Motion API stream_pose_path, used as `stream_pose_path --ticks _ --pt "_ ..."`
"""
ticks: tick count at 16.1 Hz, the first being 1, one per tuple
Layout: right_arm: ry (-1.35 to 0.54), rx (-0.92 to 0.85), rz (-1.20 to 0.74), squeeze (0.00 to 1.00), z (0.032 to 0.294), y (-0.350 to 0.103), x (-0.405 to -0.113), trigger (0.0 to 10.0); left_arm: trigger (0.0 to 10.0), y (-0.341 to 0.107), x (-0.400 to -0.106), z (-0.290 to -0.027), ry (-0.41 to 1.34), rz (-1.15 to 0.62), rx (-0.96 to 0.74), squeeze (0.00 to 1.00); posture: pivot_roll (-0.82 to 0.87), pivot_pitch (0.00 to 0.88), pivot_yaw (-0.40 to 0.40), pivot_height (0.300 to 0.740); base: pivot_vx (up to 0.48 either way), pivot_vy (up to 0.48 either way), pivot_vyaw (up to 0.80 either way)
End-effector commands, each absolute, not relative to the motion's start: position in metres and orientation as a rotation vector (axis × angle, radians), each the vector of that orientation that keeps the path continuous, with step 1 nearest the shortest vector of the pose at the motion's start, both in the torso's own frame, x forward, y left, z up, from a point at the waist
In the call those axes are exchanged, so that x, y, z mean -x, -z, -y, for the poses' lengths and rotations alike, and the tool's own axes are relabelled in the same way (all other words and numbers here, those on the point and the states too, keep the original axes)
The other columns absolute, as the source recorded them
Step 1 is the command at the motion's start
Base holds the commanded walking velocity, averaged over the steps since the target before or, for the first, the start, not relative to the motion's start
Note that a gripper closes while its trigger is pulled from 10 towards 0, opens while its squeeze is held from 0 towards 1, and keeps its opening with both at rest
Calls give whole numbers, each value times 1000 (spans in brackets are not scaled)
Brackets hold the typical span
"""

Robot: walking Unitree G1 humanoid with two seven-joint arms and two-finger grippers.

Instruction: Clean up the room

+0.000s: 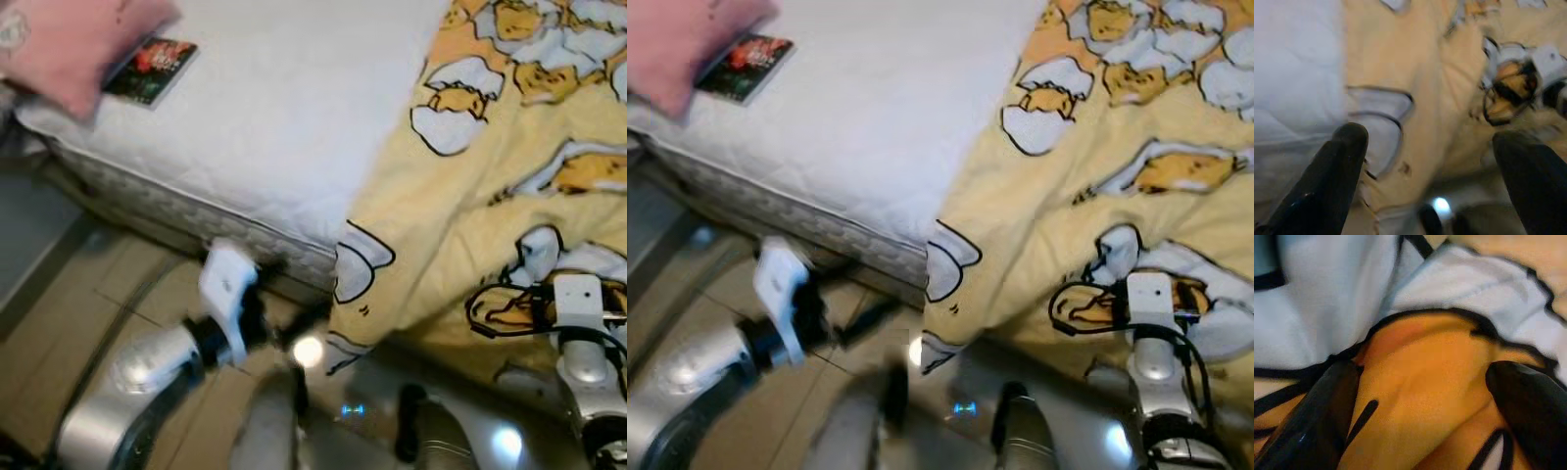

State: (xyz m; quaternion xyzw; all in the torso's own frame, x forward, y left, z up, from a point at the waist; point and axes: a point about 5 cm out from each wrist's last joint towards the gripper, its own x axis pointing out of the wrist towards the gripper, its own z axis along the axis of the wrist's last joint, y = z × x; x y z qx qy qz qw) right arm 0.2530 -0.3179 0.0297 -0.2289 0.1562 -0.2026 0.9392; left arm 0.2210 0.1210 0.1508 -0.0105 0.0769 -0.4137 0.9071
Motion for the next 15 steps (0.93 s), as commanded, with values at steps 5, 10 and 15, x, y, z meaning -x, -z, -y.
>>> stream_pose_path --ticks 5,10,15 --pt "438 472 -359 0 313 1 -197 10000 10000 -145 -224 -113 919 -131 -8 0 88 344 105 739 0 0 0" --pt "458 234 -68 0 262 -46 -210 10000 10000 -129 -261 -101 806 -126 32 0 -21 188 62 739 0 0 0" --pt "427 119 195 0 221 -106 -201 10000 10000 -144 -299 -94 530 58 233 0 -94 42 52 739 0 0 0"
